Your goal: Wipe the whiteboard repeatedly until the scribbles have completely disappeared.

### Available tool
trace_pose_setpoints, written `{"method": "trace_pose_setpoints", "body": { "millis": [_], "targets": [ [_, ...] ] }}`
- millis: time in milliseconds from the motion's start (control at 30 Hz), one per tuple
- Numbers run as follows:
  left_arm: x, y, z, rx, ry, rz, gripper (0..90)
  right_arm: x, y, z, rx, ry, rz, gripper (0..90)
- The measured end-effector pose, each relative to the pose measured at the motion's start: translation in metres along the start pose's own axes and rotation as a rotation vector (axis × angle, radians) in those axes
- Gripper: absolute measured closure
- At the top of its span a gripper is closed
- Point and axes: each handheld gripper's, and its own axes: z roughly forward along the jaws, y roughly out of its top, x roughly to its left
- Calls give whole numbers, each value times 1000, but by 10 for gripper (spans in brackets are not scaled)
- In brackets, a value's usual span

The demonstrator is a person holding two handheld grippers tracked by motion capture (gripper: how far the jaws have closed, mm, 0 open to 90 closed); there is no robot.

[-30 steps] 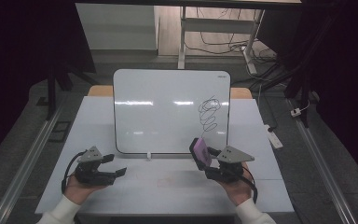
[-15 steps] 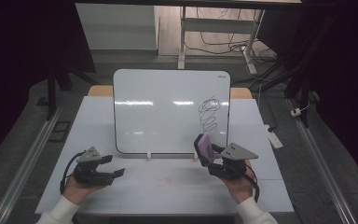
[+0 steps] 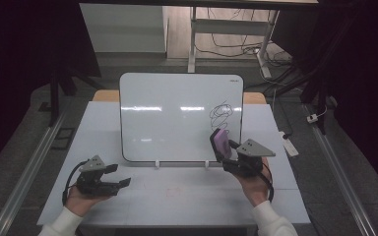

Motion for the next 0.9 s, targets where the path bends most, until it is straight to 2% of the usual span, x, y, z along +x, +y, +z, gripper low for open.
{"method": "trace_pose_setpoints", "body": {
  "millis": [133,233,300,400,533,700,900],
  "targets": [
    [-1,-1,0,0,-4,5,234,-13,12,6,-12,-69,6,397],
    [0,-1,-1,0,-6,8,234,-23,22,12,-4,-133,-25,398],
    [1,-2,-1,2,-6,5,234,-33,29,16,-1,-157,-16,398],
    [2,-3,0,4,-7,3,234,-46,41,21,-6,-217,-13,399],
    [2,-3,1,9,-8,9,234,-58,57,28,-20,-275,-12,400],
    [3,-3,2,12,-8,6,234,-64,73,43,-17,-295,-22,401],
    [2,-3,2,13,-8,8,235,-61,82,58,17,-297,-58,402]
  ]
}}
